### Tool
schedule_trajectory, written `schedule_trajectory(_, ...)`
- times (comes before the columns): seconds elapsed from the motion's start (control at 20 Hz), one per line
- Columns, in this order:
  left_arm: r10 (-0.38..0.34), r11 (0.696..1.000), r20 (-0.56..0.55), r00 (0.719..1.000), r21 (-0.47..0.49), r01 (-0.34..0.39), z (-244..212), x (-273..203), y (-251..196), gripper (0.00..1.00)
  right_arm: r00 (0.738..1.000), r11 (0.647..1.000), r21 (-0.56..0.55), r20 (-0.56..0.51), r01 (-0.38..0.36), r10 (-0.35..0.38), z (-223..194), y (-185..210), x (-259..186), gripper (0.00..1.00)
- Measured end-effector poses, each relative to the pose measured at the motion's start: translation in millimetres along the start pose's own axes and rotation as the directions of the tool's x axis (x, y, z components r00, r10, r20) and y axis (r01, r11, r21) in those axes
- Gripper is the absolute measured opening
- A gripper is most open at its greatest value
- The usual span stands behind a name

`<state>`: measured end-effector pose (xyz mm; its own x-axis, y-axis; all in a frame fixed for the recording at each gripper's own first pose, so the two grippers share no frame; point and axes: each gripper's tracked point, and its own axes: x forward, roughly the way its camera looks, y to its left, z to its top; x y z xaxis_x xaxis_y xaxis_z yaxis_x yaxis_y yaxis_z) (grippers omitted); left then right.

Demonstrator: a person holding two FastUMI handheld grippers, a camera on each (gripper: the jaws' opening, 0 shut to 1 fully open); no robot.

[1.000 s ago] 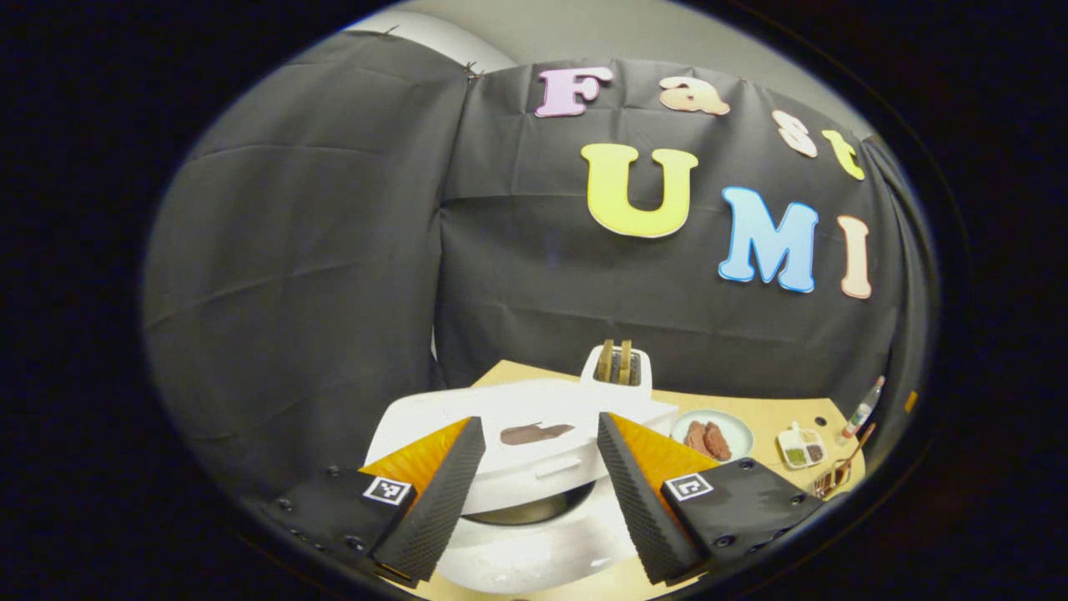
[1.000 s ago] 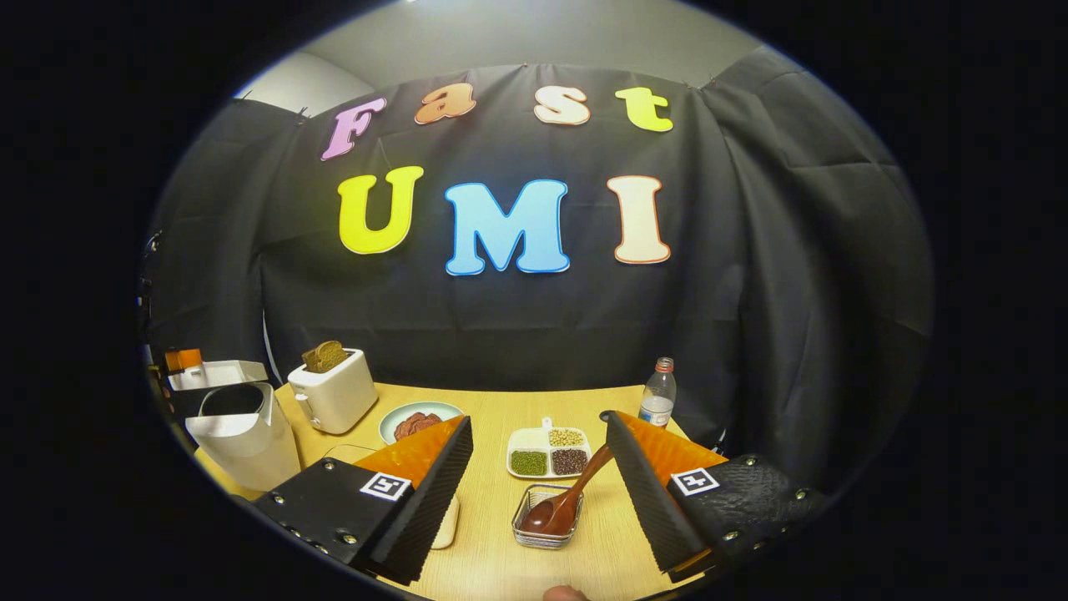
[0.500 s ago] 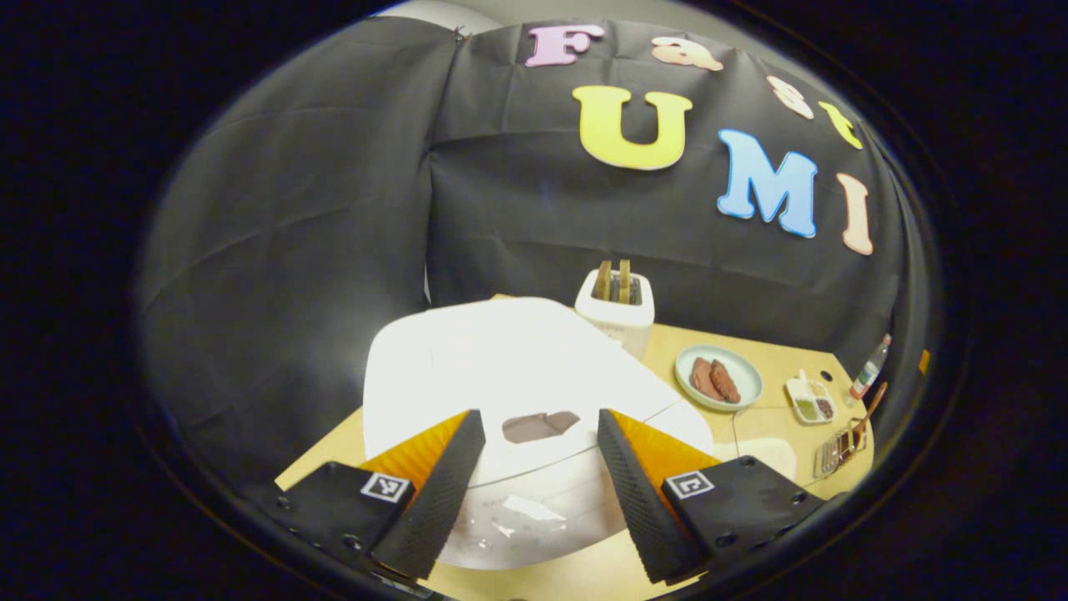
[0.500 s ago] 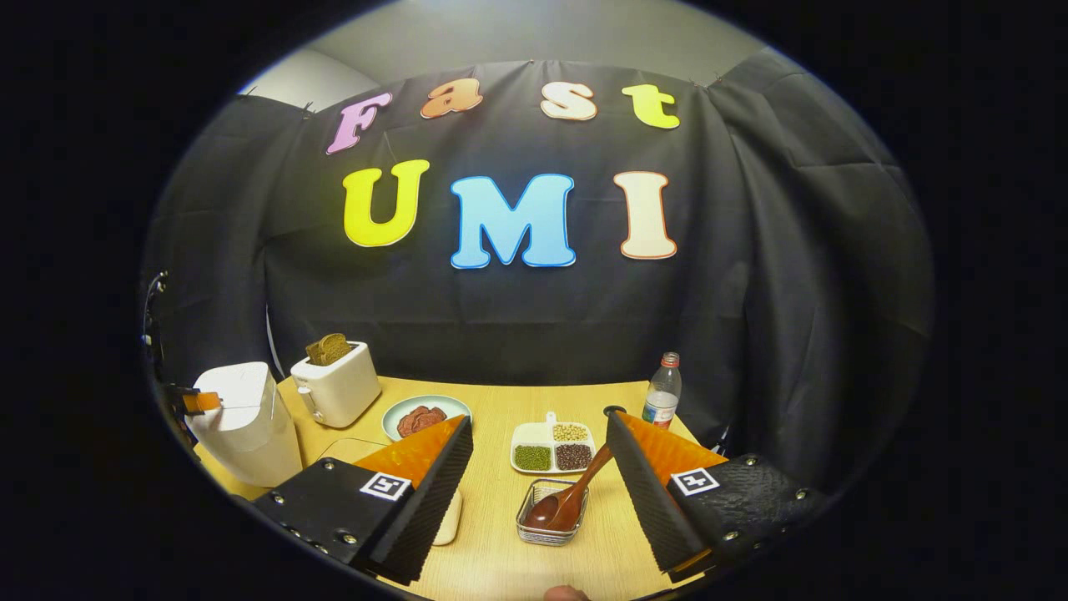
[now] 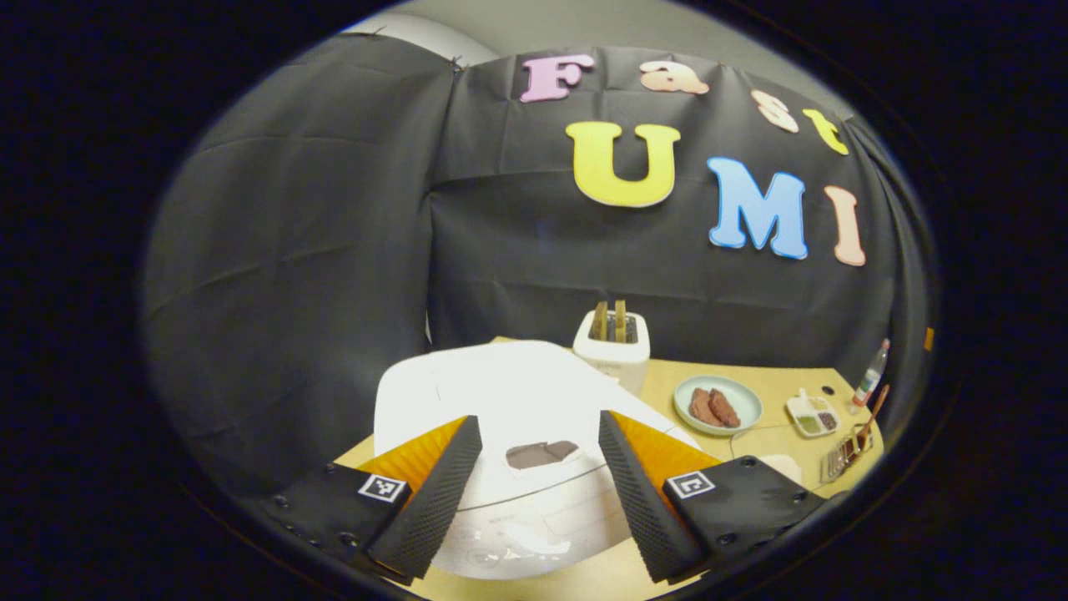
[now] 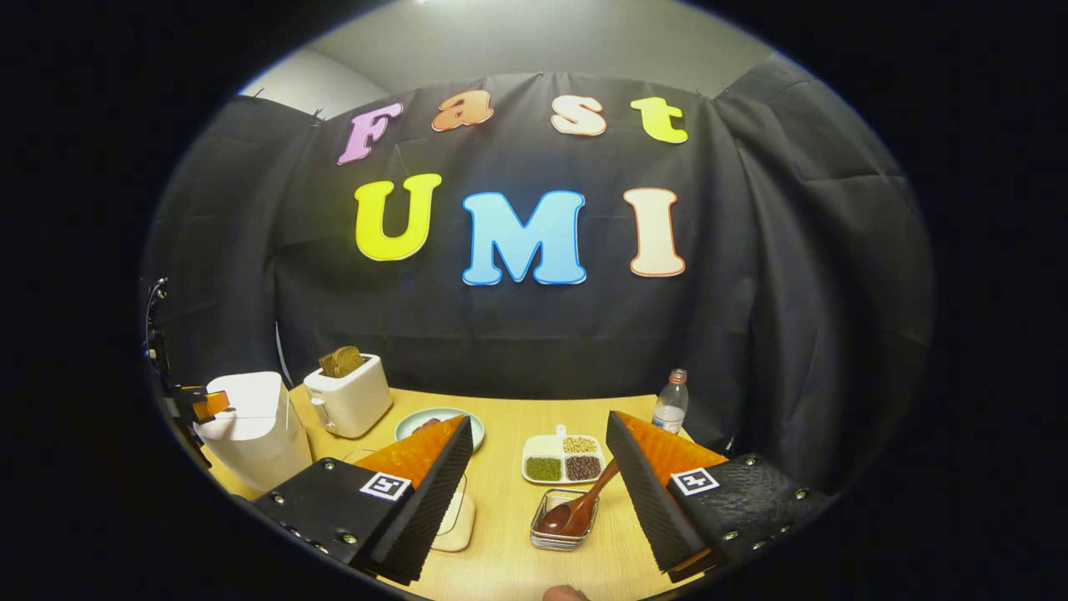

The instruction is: Close the left gripper, press the button to open the rice cooker; take a wooden spoon from the chopstick holder with the right hand, scoop a spoonful of rice and pour it into the rice cooker, then put the wooden spoon back into the chopstick holder.

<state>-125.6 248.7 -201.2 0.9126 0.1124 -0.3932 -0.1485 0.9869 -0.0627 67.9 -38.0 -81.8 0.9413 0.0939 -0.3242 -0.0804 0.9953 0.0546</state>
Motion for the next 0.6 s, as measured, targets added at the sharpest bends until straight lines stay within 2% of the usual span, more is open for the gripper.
schedule_trajectory(0.25,-0.022,1.0,0.224,0.974,0.025,0.016,80.1,-50.4,-13.7,0.99,0.994,0.999,-0.003,0.1,-0.035,0.036,36.2,29.6,-14.8,0.98)
schedule_trajectory(0.3,-0.024,1.0,0.247,0.969,0.023,0.019,88.6,-61.1,-17.2,0.96,0.991,0.999,-0.011,0.123,-0.045,0.046,41.4,36.0,-18.9,0.98)
schedule_trajectory(0.35,-0.017,1.0,0.262,0.965,0.018,0.013,93.7,-70.8,-17.0,0.99,0.987,0.998,-0.027,0.147,-0.054,0.057,46.4,43.3,-23.5,0.98)
schedule_trajectory(0.5,-0.032,0.999,0.319,0.947,0.016,0.029,109.7,-93.1,-20.9,0.96,0.975,0.996,-0.08,0.216,-0.045,0.061,60.1,47.5,-37.1,0.98)
schedule_trajectory(0.6,-0.037,0.999,0.344,0.938,0.023,0.031,113.1,-105.3,-24.2,0.99,0.963,0.993,-0.108,0.258,-0.051,0.077,67.1,57.6,-43.5,0.98)
